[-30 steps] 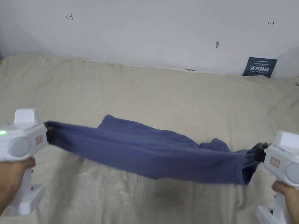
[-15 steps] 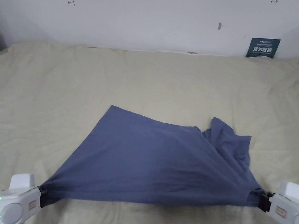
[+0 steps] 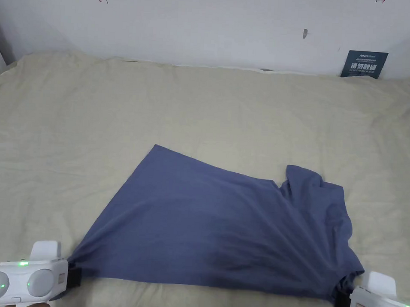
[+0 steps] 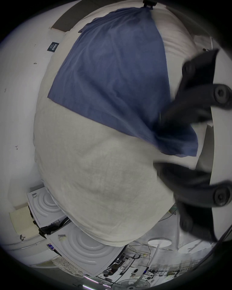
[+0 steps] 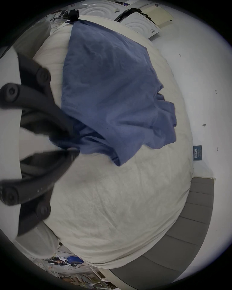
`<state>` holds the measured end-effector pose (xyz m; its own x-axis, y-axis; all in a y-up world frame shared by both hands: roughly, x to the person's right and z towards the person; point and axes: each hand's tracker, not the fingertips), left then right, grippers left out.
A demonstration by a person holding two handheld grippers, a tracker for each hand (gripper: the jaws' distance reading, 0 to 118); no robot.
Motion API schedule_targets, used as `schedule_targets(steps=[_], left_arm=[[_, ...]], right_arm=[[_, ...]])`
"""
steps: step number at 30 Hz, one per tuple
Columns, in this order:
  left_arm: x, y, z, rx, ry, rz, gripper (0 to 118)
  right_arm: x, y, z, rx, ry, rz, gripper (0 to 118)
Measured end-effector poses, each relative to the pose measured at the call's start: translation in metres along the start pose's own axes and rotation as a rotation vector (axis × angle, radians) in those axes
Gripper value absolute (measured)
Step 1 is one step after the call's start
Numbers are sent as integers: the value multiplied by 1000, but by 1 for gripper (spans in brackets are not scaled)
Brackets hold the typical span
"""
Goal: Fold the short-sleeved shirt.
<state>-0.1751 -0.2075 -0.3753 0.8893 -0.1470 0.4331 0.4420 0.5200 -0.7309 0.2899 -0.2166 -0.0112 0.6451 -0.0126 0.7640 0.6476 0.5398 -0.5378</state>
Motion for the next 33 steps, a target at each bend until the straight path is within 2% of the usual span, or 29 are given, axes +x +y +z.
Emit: schedule_targets(steps=[1, 3, 4, 5, 10, 13, 15, 17, 18, 19, 21, 23, 24, 25, 29, 33], left_arm=[[0, 5, 5, 18, -25, 27, 76], [4, 18, 26, 93, -122, 92, 108], [7, 26, 37, 144, -158, 126, 111], [11, 32, 47, 184, -181, 145, 110], [42, 63, 103, 436, -272, 163, 110], [64, 70, 133, 597, -274, 154, 110], [77, 72, 147, 703, -267, 142, 102], [88, 72, 159, 777, -260, 125, 88], [94, 72, 163, 800, -253, 117, 73], [99, 73, 166, 828, -250, 106, 54], [108, 73, 171, 847, -266, 63, 0], [113, 75, 172, 857, -278, 33, 1], [115, 76, 172, 851, -304, 14, 1], [118, 77, 172, 843, -321, -17, 0], [130, 92, 159, 807, -305, -86, 0], [137, 128, 132, 663, -378, -79, 0]], right_arm=[[-7, 3, 12, 41, -3, 17, 41], [-16, 13, 34, 140, 2, 51, 79], [-21, 19, 46, 190, 2, 64, 99], [-26, 26, 59, 239, 6, 74, 105], [-51, 50, 130, 494, -3, 98, 105], [-58, 56, 158, 631, -26, 102, 105], [-64, 57, 175, 700, -45, 102, 105], [-66, 58, 185, 752, -56, 113, 101], [-68, 58, 191, 777, -61, 126, 93], [-69, 57, 196, 788, -60, 134, 76], [-70, 59, 199, 791, -62, 137, 38], [-69, 60, 202, 797, -56, 138, 23], [-69, 61, 201, 804, -50, 135, 8], [-69, 61, 200, 808, -52, 135, 2], [-68, 69, 195, 797, -53, 135, 1], [-67, 79, 181, 774, -57, 126, 1]])
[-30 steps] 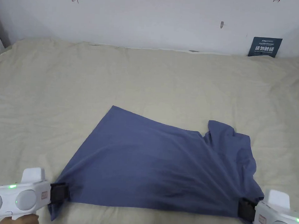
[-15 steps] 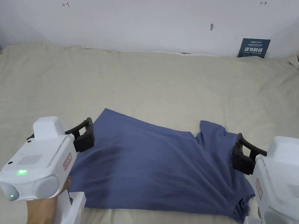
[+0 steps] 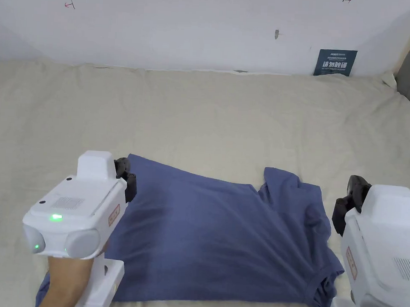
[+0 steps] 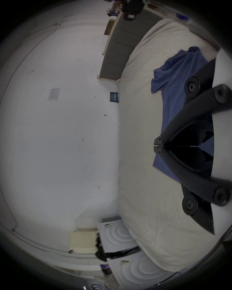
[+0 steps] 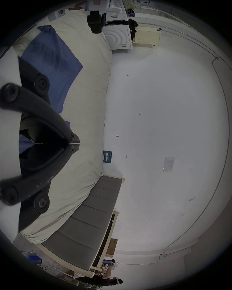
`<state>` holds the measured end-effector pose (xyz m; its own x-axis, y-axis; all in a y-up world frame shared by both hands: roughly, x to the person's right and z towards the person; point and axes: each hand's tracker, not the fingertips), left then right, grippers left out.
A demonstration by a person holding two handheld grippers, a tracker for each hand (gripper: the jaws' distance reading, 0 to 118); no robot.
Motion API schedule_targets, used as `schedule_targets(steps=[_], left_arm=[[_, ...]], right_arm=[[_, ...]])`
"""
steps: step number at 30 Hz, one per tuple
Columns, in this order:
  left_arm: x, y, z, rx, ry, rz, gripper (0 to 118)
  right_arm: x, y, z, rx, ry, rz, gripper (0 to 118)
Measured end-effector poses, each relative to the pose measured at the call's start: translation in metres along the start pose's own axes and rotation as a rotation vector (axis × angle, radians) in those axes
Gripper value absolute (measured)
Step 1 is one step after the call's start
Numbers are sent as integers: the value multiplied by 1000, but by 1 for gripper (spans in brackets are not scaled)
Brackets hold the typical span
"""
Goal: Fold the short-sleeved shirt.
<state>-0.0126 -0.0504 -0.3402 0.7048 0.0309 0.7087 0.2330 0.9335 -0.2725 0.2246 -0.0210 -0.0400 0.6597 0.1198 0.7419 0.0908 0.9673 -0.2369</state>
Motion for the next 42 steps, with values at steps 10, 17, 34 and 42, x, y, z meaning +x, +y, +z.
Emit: schedule_targets(steps=[10, 17, 34, 42], left_arm=[[-56, 19, -169, -307, -56, 2, 1], [-90, 15, -289, -448, -6, 21, 116], [-89, -19, -327, -532, 56, -26, 2], [-79, 41, -238, -314, -65, 20, 2]], right_arm=[[-1, -16, -56, -88, -10, -15, 1], [-5, -37, -102, -212, -21, -61, 1], [18, -68, -161, -430, -94, -139, 10], [31, -91, -234, -660, -43, -176, 100]])
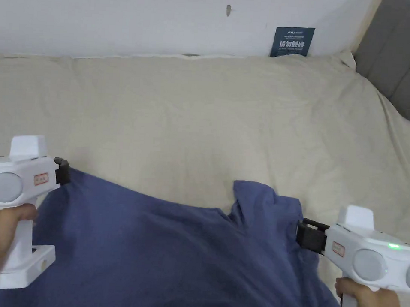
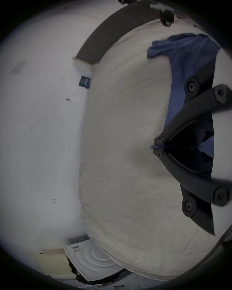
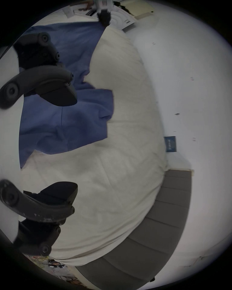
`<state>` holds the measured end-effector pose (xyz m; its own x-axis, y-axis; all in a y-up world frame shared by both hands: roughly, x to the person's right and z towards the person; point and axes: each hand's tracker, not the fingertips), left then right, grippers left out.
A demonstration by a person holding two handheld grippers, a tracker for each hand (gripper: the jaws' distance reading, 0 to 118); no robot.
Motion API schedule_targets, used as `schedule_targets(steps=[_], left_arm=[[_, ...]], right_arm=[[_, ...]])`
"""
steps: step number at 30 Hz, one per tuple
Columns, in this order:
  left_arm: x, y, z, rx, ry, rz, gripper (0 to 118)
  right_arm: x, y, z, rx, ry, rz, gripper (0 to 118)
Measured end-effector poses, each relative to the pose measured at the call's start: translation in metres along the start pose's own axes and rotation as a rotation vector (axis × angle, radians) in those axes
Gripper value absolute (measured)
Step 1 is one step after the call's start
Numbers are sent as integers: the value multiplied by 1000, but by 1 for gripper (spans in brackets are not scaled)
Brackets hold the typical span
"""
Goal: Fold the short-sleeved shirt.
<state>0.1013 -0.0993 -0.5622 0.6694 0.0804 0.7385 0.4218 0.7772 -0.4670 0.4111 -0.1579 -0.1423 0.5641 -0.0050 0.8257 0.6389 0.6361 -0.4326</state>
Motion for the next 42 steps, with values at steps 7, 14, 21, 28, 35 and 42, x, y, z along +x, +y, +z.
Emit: schedule_targets(steps=[7, 14, 21, 28, 35, 42], left_arm=[[13, 5, 52, 46, -31, -24, 2], [12, 1, 74, 60, -11, -28, 2], [6, 9, 111, 119, 25, 3, 2], [-8, 63, 174, 295, 72, 38, 2], [-17, 143, 225, 477, 126, 68, 2], [-17, 212, 245, 606, 194, 92, 2]], right_arm=[[-18, -7, -60, -205, -16, 78, 70], [-14, -11, -39, -108, 1, 92, 6], [-9, 35, 46, 209, 10, 209, 6], [-27, 111, 167, 599, -17, 274, 6], [-41, 197, 249, 807, 71, 196, 5], [-46, 264, 274, 900, 197, 100, 6]])
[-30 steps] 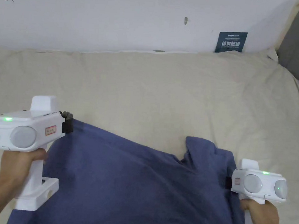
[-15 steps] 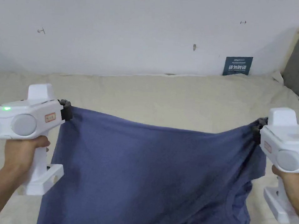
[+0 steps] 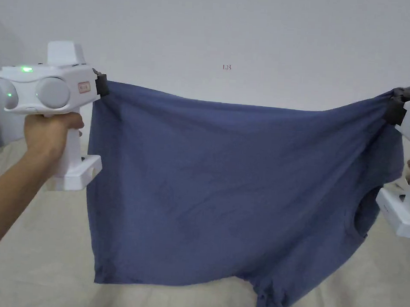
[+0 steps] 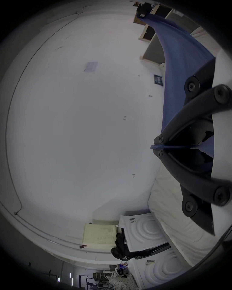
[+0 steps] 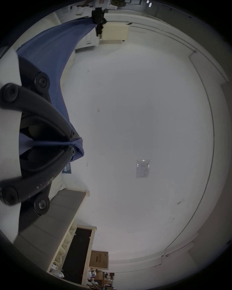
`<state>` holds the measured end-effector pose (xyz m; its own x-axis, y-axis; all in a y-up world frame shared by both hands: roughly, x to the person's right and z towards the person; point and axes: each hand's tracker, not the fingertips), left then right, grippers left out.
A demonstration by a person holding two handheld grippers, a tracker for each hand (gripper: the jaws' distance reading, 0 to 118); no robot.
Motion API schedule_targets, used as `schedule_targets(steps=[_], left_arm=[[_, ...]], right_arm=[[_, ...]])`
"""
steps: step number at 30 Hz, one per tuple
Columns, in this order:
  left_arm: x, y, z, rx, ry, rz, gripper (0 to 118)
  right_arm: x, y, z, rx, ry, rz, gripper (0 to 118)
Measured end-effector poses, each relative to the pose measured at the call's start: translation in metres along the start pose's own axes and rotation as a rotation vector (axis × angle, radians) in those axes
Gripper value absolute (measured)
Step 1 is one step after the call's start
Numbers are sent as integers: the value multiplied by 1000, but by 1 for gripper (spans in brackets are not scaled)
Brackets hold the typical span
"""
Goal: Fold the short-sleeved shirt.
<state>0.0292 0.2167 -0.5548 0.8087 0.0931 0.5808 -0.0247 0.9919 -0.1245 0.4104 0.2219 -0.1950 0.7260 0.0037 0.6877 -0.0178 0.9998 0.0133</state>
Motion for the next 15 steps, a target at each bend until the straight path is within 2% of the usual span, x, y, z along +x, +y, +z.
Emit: schedule_targets(steps=[7, 12, 15], left_arm=[[-4, 8, -22, 64, 30, 33, 2], [-4, -31, -39, 36, 34, -4, 2], [-3, -67, -46, -21, 37, -27, 2]], right_arm=[[5, 5, -24, 34, 32, -44, 6], [6, -35, -38, -7, 52, -52, 6], [10, -71, -44, -94, 64, -72, 6]])
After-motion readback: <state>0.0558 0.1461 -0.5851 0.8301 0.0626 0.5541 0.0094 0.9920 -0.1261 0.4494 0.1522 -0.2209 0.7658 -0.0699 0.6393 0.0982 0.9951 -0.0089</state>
